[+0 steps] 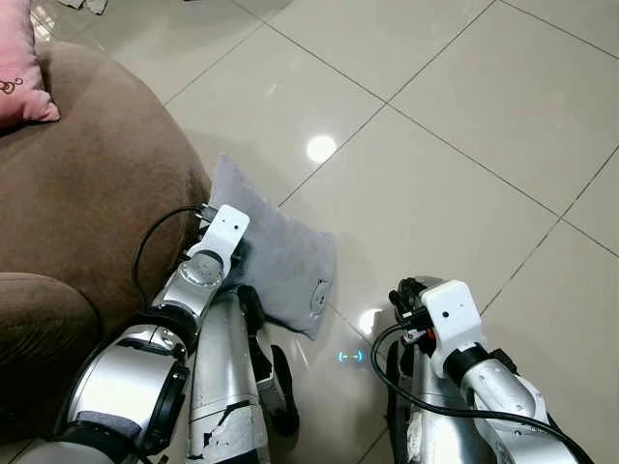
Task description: Move the pillow to the sofa from floor
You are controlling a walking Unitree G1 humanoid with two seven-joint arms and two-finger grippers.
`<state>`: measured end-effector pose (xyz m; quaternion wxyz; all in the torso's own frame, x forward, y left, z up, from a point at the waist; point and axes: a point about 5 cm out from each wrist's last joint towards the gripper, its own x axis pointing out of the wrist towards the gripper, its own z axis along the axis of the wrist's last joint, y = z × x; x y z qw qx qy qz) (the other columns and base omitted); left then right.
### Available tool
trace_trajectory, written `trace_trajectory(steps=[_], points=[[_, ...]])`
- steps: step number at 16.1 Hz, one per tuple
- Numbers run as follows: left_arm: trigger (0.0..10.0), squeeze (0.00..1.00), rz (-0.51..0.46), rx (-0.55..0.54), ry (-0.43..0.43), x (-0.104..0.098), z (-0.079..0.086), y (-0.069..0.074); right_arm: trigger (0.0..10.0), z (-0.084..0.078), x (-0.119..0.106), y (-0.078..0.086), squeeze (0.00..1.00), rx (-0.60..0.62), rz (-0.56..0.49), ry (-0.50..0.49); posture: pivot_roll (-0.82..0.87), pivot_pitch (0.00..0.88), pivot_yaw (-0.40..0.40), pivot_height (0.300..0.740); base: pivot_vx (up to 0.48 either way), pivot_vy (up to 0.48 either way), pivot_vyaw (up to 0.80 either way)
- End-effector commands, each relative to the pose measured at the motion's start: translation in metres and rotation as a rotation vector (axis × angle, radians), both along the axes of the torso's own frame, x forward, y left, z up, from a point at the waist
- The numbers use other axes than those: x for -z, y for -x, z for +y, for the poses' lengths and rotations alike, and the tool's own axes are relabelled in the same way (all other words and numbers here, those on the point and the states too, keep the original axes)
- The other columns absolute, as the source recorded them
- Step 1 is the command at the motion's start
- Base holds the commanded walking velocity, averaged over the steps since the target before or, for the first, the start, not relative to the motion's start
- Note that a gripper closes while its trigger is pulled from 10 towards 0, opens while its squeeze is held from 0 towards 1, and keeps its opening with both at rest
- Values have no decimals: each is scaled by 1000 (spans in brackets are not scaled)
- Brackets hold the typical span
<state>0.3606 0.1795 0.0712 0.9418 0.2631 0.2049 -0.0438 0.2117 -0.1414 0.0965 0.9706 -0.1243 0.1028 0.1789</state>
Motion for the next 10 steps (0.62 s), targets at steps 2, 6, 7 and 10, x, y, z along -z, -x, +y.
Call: trace_trajectory(steps=[2, 6, 7, 10], points=[[0, 0, 61, -41, -35, 13, 16, 10, 10000, 5, 4, 6, 0, -20, 29, -11, -48, 376, 155, 500, 0, 0, 0], [0, 0, 61, -39, -17, 12, 16, 9, 10000, 9, 2, 5, 0, -23, 7, -33, -42, 370, 156, 500, 0, 0, 0], [0, 0, 60, -38, -16, 12, 16, 9, 10000, 10, -3, 4, 0, -24, -25, -63, -41, 366, 156, 500, 0, 0, 0], [0, 0, 60, -33, -5, 11, 14, 8, 10000, 20, -14, 10, 0, -134, -68, -152, -41, 365, 157, 500, 0, 0, 0]])
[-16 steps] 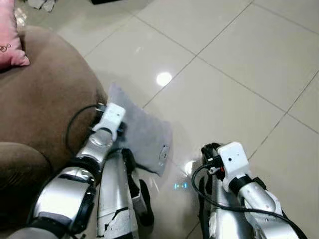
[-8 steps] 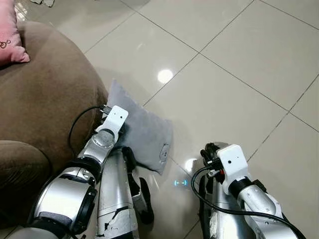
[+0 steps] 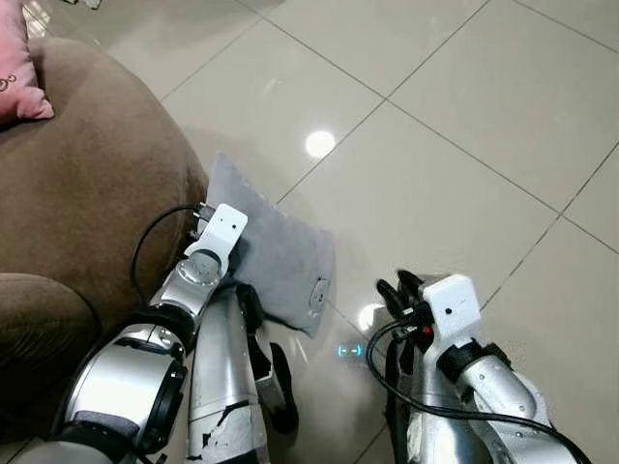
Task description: Move the pillow to the sofa from floor
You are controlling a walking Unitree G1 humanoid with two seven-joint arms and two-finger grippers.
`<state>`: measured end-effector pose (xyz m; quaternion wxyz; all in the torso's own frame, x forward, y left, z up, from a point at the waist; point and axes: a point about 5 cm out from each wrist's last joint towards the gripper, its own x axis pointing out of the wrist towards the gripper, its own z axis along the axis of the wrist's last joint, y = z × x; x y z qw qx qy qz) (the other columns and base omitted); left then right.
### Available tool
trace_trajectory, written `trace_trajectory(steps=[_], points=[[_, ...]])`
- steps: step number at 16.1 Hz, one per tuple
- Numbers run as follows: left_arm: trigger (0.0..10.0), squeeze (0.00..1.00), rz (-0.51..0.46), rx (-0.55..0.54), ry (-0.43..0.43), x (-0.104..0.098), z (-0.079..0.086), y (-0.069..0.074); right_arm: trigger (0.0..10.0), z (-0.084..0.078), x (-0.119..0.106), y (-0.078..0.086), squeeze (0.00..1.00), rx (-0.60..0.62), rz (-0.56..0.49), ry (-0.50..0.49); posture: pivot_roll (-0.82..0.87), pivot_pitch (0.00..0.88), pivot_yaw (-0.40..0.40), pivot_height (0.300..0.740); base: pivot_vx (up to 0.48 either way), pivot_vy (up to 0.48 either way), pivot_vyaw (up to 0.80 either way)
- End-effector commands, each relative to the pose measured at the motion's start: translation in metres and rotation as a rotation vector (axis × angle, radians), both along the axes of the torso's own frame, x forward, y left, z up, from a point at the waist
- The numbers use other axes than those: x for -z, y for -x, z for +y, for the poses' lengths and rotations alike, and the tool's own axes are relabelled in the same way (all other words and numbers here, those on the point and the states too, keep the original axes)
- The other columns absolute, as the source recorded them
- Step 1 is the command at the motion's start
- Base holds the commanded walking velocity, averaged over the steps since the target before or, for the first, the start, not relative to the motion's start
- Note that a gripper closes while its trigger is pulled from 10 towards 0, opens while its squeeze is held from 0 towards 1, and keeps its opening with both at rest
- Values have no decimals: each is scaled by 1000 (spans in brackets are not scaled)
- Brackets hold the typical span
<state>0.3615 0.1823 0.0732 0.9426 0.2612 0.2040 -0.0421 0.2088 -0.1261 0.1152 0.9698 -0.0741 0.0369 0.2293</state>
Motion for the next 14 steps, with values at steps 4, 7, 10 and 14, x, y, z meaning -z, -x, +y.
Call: trace_trajectory(steps=[4, 7, 10, 14], points=[[0, 0, 64, -24, 3, 13, 10, 9, 10000, 2, 10, 10, 0, -50, 55, -22, -41, 366, 157, 500, 0, 0, 0], [0, 0, 65, -23, 13, 13, 9, 9, 10000, 2, 11, 13, 0, -76, 66, -23, -41, 362, 157, 500, 0, 0, 0], [0, 0, 62, -16, 58, 11, 5, 7, 10000, 2, 13, 12, 0, -69, 64, -24, -41, 344, 152, 500, 0, 0, 0], [0, 0, 6, 16, 177, 0, -14, -1, 10000, 3, 16, 11, 0, -56, 63, -27, -34, 287, 138, 500, 0, 0, 0]])
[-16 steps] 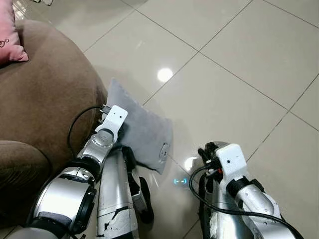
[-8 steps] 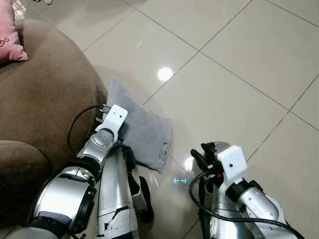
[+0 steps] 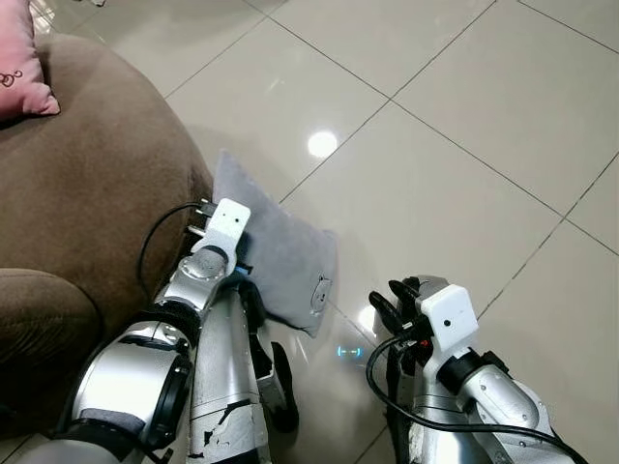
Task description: Move the pillow to the sofa from floor
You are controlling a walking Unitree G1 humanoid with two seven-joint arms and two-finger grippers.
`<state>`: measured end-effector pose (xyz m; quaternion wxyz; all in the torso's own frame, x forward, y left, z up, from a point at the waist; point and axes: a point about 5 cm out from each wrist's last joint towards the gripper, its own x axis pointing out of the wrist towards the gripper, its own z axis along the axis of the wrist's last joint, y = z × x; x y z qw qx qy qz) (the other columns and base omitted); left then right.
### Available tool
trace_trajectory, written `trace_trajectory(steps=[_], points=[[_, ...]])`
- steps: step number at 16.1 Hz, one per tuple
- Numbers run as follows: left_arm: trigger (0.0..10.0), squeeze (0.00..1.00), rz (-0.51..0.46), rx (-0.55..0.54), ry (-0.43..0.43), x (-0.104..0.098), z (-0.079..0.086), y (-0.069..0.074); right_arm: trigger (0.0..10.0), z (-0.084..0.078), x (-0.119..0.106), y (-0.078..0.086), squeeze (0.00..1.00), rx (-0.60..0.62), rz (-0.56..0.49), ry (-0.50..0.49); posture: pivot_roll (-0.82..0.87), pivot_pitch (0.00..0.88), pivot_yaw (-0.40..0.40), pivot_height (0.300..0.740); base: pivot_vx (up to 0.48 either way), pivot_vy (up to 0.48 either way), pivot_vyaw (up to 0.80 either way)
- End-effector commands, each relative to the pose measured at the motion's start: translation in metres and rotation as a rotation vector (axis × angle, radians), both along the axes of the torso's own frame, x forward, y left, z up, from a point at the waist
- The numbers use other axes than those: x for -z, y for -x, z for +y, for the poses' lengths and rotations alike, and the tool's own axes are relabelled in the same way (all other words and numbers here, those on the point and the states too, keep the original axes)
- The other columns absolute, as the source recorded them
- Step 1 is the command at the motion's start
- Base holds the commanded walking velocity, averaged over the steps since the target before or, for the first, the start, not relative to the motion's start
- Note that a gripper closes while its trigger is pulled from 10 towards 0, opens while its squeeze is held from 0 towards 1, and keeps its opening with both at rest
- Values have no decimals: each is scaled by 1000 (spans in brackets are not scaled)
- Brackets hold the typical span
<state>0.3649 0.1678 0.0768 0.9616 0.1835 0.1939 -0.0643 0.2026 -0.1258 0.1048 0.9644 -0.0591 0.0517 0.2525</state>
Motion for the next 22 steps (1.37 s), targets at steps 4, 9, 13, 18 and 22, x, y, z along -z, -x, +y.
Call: trace_trajectory(steps=[4, 9, 13, 18, 22], points=[[0, 0, -83, 82, 219, -17, -25, -8, 10000, 0, 4, -3, 0, 54, -9, -15, -58, 193, 136, 500, 0, 0, 0], [0, 0, -512, 203, 487, -114, -46, -18, 10000, -6, -13, -6, 0, 231, -75, -42, -112, 77, 114, 500, 0, 0, 0], [10000, 0, -597, 203, 429, -132, -52, 1, 10000, -16, -26, -19, 0, 382, -114, -87, -124, 29, 124, 525, 0, 0, 0], [10000, 0, -603, 247, 379, -117, -49, 27, 10000, -33, -41, -34, 0, 474, -145, -85, -126, 0, 110, 580, 0, 0, 0], [10000, 0, -579, 232, 356, -109, -50, 41, 10000, -38, -53, -39, 0, 501, -170, -96, -132, 0, 100, 615, 0, 0, 0]])
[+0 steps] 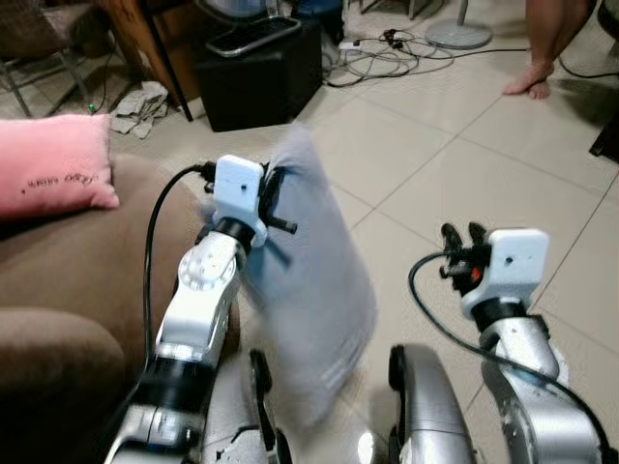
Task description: Move the pillow to the sofa from floor
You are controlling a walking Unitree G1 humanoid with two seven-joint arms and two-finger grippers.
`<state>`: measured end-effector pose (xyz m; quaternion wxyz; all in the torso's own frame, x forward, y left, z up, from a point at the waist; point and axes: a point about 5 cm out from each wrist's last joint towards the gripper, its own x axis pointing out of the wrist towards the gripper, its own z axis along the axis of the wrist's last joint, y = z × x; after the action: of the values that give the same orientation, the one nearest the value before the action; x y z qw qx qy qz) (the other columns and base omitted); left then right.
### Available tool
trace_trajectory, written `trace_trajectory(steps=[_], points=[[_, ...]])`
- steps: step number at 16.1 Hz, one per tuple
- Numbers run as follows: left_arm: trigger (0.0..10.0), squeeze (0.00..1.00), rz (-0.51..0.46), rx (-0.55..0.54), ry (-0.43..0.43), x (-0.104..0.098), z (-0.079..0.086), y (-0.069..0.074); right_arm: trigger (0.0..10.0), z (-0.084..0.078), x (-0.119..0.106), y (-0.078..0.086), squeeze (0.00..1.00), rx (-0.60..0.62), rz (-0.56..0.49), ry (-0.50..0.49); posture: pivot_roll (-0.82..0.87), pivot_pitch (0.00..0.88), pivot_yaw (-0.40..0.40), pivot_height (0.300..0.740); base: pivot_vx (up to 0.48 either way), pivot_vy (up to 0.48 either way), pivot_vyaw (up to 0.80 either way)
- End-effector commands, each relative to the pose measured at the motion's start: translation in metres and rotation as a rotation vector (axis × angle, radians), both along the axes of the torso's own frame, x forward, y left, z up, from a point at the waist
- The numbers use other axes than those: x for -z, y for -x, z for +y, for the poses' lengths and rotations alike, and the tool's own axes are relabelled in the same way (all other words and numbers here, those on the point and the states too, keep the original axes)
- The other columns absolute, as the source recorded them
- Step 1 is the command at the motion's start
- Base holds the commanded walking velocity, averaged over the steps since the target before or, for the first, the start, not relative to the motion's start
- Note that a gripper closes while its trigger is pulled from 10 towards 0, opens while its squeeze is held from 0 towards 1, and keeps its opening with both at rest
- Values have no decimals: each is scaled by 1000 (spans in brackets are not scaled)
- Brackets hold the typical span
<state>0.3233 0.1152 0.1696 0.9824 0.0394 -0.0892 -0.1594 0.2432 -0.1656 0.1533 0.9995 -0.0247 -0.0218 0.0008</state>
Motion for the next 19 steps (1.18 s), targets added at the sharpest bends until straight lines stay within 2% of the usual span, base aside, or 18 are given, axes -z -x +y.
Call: trace_trajectory(steps=[1, 5, 13, 17, 19], points=[[10000, 0, -68, -10, 7, -15, -1, 2, 10000, 1, -6, 1, 0, -3, -18, -10, -134, 0, 98, 625, 0, 0, 0], [10000, 0, -72, -1, 7, -16, -9, 5, 10000, -1, -8, 0, 0, -5, -17, -5, -136, 0, 92, 665, 0, 0, 0], [10000, 0, -75, 15, 11, -18, -12, 4, 10000, -3, 0, 3, 0, -7, 30, -7, -139, 0, 92, 740, 0, 0, 0], [10000, 0, -78, 39, 8, -19, -16, 4, 10000, -5, 3, 2, 0, 6, 50, 8, -140, 0, 92, 740, 0, 0, 0], [10000, 0, -72, 54, 13, -20, -22, 2, 10000, -3, 8, 3, 0, -16, 76, 62, -141, 0, 96, 740, 148, 0, 400]])
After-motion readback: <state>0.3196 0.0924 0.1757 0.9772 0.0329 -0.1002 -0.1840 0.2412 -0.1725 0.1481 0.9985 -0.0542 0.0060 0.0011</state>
